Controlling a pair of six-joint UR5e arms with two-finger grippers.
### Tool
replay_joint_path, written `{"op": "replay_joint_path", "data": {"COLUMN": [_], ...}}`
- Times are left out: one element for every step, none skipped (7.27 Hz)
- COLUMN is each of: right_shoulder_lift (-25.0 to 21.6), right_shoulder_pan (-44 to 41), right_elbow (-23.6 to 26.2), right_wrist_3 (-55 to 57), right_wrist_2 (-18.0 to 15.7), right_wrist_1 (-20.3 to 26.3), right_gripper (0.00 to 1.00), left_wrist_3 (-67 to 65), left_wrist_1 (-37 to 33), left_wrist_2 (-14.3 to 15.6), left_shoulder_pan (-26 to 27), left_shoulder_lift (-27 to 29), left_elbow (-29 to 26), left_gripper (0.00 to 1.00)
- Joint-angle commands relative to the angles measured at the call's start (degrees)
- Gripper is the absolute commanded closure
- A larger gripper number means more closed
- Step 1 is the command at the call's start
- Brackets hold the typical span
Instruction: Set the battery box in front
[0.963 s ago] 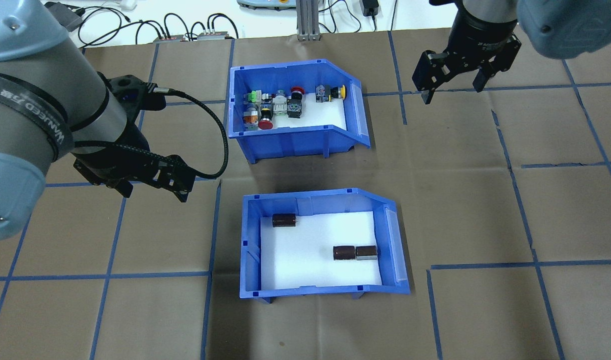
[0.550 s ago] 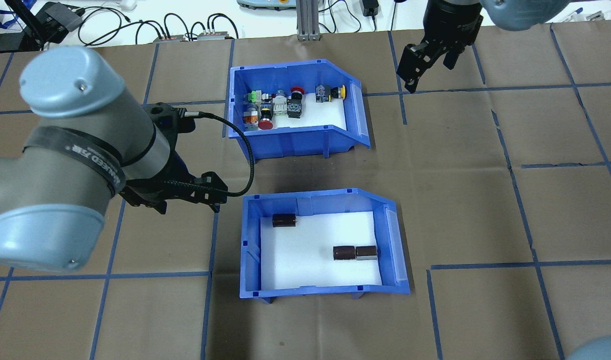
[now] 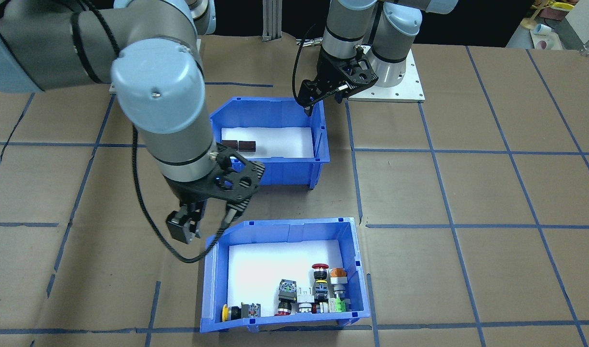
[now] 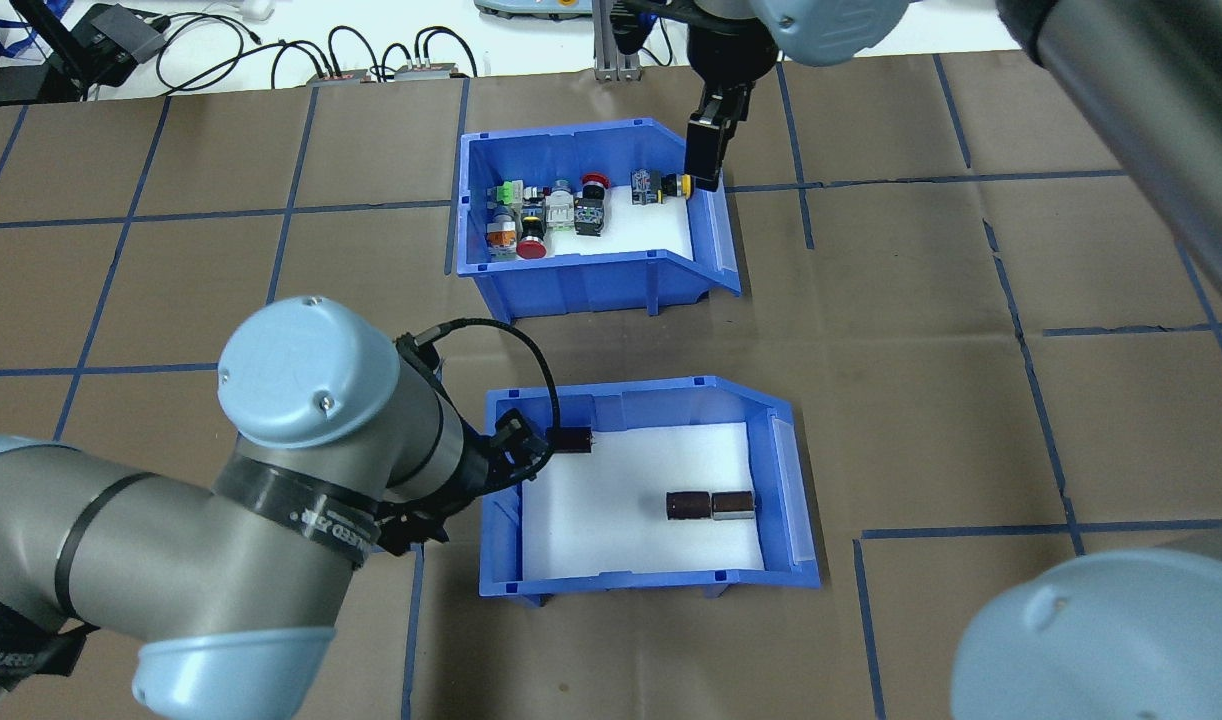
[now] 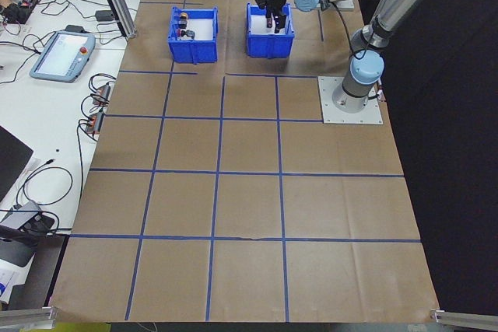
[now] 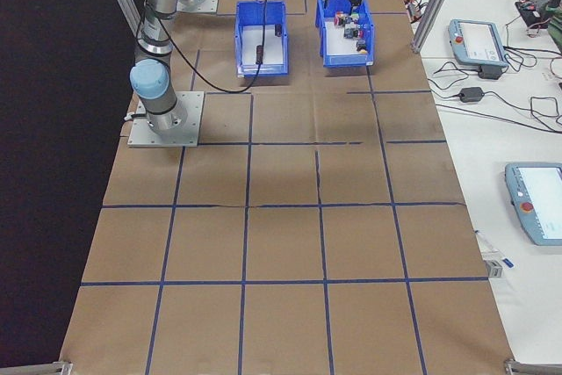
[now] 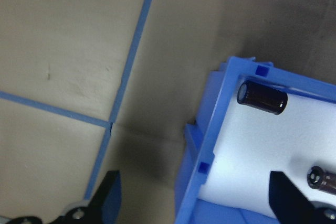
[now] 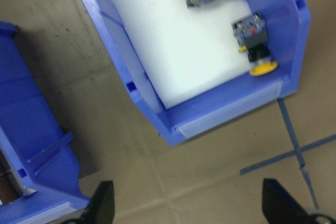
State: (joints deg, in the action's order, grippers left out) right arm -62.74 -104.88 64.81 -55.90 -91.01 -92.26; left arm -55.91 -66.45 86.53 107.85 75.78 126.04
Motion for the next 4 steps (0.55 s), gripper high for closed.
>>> {"op": "replay_joint_path", "data": {"right_shoulder_lift": [7.3,10.2,12.4,13.6], "right_shoulder_pan": [-6.7,-9.3,-11.0,-11.4], "right_elbow": [-7.6,-10.7,-12.6,-12.8], "right_wrist_3": [-2.7,-2.9,-2.9,-3.1], "right_wrist_2": [-0.1,-0.7,-0.7,-0.7], "right_wrist_1": [-0.1,-0.3,-0.8,-0.8], "right_gripper": [0.0,0.0,0.0,0.0], "left_wrist_3": [-24.6,-37.0,-44.3,-50.6], "left_wrist_1": [0.4,0.2,0.2,0.4], "left_wrist_2": [-0.7,-3.5,-3.8,-4.1], "left_shoulder_pan": [5.4,8.1,9.6,9.9], "left_shoulder_lift": [-1.0,-0.9,-0.8,0.0], "left_elbow": [3.0,3.0,3.0,3.0], "left_gripper": [0.02,0.05,0.05,0.03]}}
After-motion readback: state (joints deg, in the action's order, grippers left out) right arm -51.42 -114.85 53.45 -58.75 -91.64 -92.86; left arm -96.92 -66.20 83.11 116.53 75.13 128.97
